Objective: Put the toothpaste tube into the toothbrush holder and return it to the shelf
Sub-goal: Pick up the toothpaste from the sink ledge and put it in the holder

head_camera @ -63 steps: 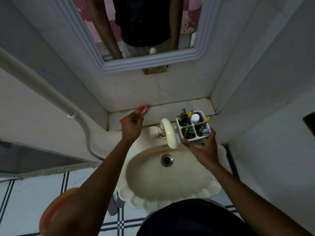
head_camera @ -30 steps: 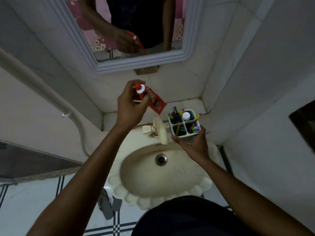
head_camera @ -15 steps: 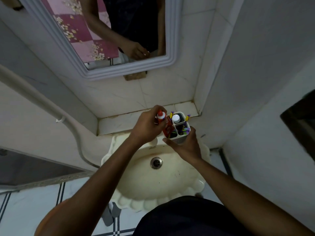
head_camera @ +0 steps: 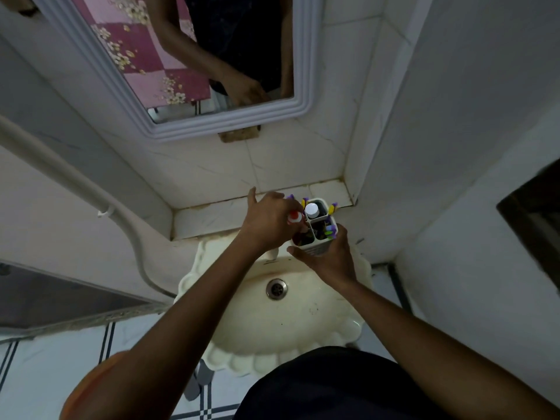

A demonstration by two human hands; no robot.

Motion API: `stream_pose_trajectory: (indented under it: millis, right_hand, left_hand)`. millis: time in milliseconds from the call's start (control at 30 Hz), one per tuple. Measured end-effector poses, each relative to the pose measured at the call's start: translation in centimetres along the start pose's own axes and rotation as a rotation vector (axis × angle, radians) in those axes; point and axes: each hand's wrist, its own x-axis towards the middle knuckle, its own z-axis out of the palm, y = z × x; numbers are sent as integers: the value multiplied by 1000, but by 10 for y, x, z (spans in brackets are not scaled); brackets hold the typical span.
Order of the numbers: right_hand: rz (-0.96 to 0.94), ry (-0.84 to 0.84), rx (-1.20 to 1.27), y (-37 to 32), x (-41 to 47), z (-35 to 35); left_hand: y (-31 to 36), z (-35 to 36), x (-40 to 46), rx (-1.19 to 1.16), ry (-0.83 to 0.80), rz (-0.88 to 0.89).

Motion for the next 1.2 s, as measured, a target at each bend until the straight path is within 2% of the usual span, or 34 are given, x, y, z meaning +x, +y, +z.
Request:
stream_pose_trajectory:
  millis: [200, 333, 500, 733, 967, 1200]
  right_hand:
    - [-26, 41, -15, 5, 4, 7]
    - [-24, 61, 1, 8, 6, 12]
    - [-25, 65, -4, 9, 10, 15]
    - [-39, 54, -5, 6, 11, 11]
    - [-50, 47, -13, 11, 13, 10]
    - [-53, 52, 23, 12, 17, 9]
  left_hand:
    - [17, -14, 9, 147, -214, 115]
    - [15, -24, 10, 113, -219, 199]
    - [11, -36, 23, 65, -340, 215]
    - [14, -49, 43, 52, -294, 253]
    - [11, -55, 55, -19, -347, 250]
    - [12, -22, 46, 97, -451, 195]
